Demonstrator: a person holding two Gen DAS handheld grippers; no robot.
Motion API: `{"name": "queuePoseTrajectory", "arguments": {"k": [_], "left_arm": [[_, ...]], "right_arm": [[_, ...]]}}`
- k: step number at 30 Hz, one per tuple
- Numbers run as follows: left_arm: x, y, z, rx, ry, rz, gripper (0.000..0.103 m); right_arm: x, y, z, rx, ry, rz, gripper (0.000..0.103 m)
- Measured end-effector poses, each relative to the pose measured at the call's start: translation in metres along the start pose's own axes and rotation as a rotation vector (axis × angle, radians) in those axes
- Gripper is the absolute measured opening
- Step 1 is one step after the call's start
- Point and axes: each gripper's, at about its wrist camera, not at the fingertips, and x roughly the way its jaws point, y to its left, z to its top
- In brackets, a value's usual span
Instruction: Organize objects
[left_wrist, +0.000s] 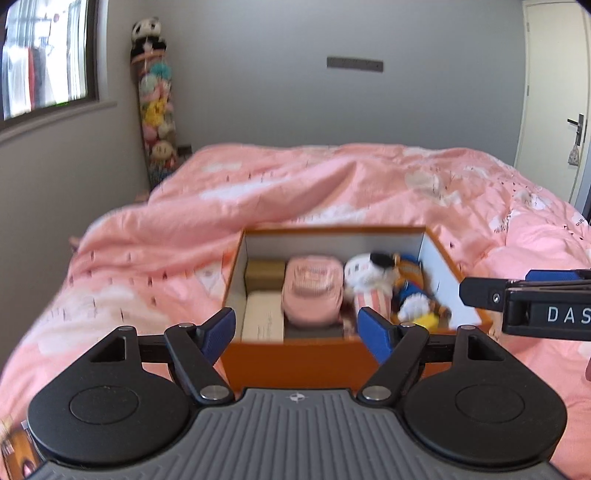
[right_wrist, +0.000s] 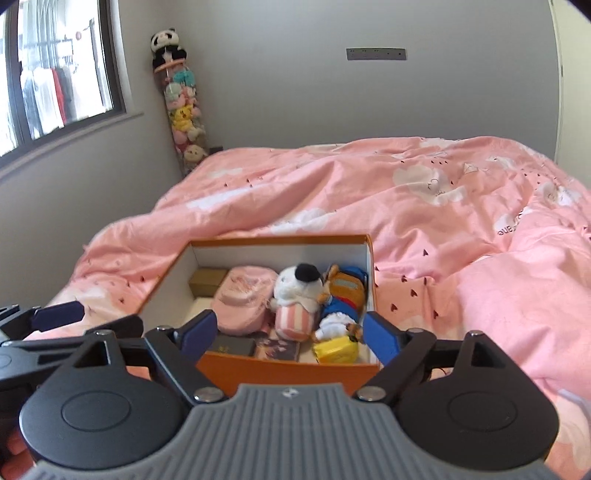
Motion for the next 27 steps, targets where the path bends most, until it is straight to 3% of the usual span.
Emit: {"name": "queuePoseTrajectory", "arguments": {"k": [12,27], "left_arm": [[0.028,0.002,-0.018,-0.039,0.077,-0.001,0.088],[0.042,-0.007,-0.022,0.011,0.123,0.021,0.088]], "right_arm": [[0.029,-0.003,-0.032,0.004,0.101,-0.047,0.089],[0.043,-0.010,-0.039,0.024,0.124,-0.015,0.090]]}}
